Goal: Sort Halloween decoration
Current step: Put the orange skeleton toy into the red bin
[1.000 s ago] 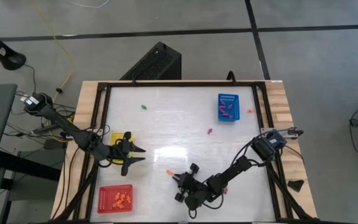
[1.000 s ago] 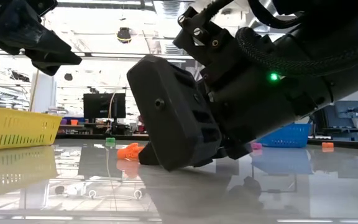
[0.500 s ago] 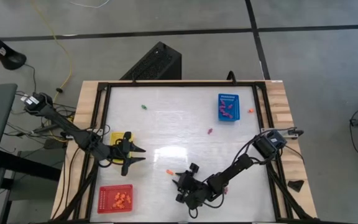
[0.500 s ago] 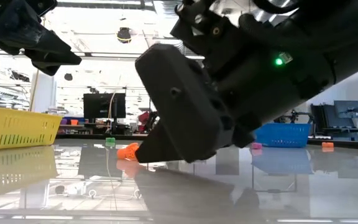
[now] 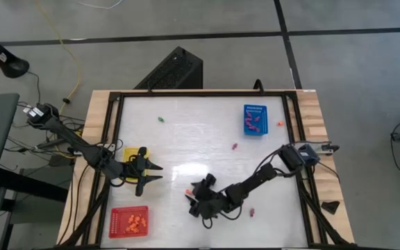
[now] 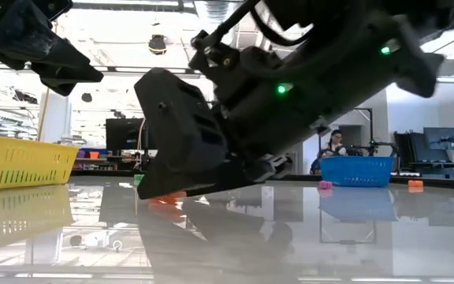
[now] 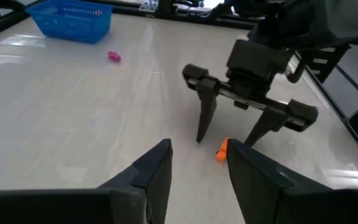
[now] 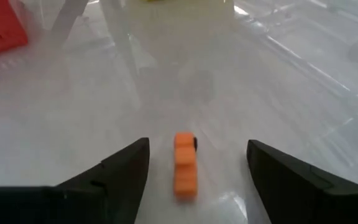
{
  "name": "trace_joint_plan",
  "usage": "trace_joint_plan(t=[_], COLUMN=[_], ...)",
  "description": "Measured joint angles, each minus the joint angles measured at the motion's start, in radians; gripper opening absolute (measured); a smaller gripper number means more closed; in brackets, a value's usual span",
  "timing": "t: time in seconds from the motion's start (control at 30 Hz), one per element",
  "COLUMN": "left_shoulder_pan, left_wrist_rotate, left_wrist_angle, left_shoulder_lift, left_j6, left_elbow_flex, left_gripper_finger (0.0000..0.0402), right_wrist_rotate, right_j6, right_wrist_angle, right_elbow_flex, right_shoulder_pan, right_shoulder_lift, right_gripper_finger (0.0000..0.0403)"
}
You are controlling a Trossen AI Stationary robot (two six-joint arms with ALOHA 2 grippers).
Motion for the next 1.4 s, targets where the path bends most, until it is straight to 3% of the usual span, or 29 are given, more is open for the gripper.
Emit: trace_joint_plan(t=[0.17, 0.27, 0.5, 0.73, 0.97, 1.1, 1.4], left_shoulder_pan=[0.000, 0.000, 0.000, 0.000, 0.000, 0.000, 0.000], left_wrist_rotate=[0.000, 0.000, 0.000, 0.005, -0.002, -0.004, -0.050], left_wrist_angle=[0.000, 0.000, 0.000, 0.000, 0.000, -0.001, -0.014], left_shoulder_lift=[0.000, 0.000, 0.000, 0.000, 0.000, 0.000, -0.001], left_j6=[0.000, 0.000, 0.006, 0.006, 0.023, 0.030, 0.032], left_elbow_flex=[0.000, 0.000, 0.000, 0.000, 0.000, 0.000, 0.001], left_gripper_finger=[0.0142, 0.0142, 0.0142, 0.0142, 0.0142, 0.0141, 0.0141], right_wrist_rotate=[-0.031, -0.047, -0.061, -0.137, -0.269, -0.353, -0.584], right_j6=[-0.013, -0.006, -0.018, -0.059, -0.268, -0.361, -0.490], right_wrist_angle=[-0.010, -0.034, -0.038, -0.020, 0.317, 0.314, 0.266], right_elbow_flex=[0.001, 0.002, 0.002, 0.000, 0.039, 0.198, 0.757], right_shoulder_pan=[-0.011, -0.009, -0.010, -0.007, -0.025, -0.052, -0.073], right_shoulder_lift=[0.000, -0.002, -0.003, -0.054, -0.043, 0.046, 0.353], right_gripper_finger=[0.0274, 0.0236, 0.0058, 0.0054, 0.0054, 0.0054, 0.0054])
